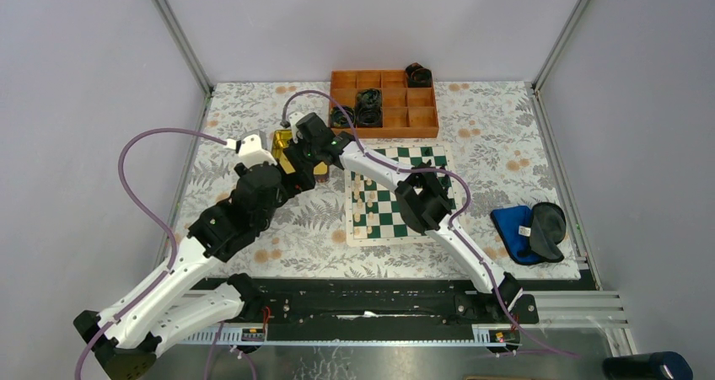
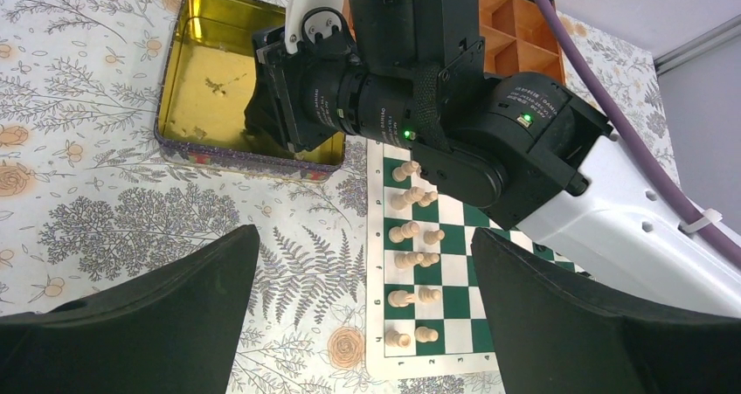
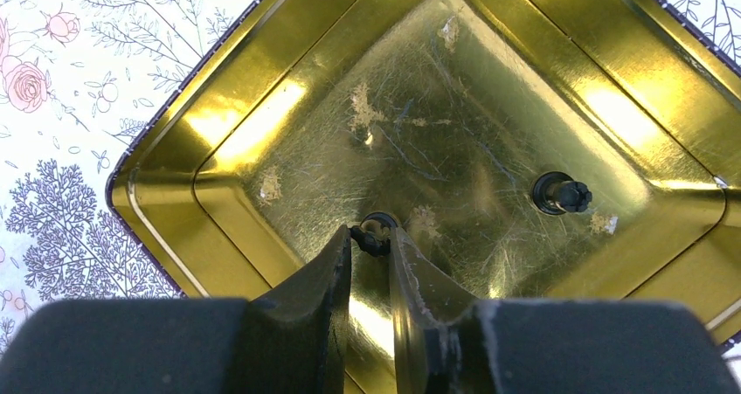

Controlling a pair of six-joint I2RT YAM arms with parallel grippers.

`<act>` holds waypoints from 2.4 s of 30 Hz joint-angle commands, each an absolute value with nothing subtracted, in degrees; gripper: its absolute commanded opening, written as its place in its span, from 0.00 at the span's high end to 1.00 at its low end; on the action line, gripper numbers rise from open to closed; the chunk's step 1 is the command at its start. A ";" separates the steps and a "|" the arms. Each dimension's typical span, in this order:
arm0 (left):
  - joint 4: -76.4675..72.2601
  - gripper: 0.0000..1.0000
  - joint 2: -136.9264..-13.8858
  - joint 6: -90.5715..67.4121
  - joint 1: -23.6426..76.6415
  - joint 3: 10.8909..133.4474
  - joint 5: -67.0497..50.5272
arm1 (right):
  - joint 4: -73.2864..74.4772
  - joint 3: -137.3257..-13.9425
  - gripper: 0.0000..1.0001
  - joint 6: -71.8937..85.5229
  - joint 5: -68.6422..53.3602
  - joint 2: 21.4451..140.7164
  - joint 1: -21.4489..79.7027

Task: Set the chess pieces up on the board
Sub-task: Pick up the chess piece from the storage box, then place the chess piece on the chessboard.

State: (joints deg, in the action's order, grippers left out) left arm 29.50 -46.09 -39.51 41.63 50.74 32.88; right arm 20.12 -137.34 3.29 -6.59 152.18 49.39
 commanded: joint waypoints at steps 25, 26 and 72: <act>27.23 0.01 -46.46 -41.57 41.47 51.31 34.54 | 18.64 -134.41 1.00 0.26 -4.25 141.56 49.96; 27.20 0.01 -46.57 -41.50 41.47 51.40 34.56 | 18.57 -134.22 1.00 0.23 -4.10 141.20 49.96; 22.82 0.01 -48.83 -38.50 41.57 47.65 32.23 | 10.85 -72.19 1.00 13.10 12.28 92.80 19.43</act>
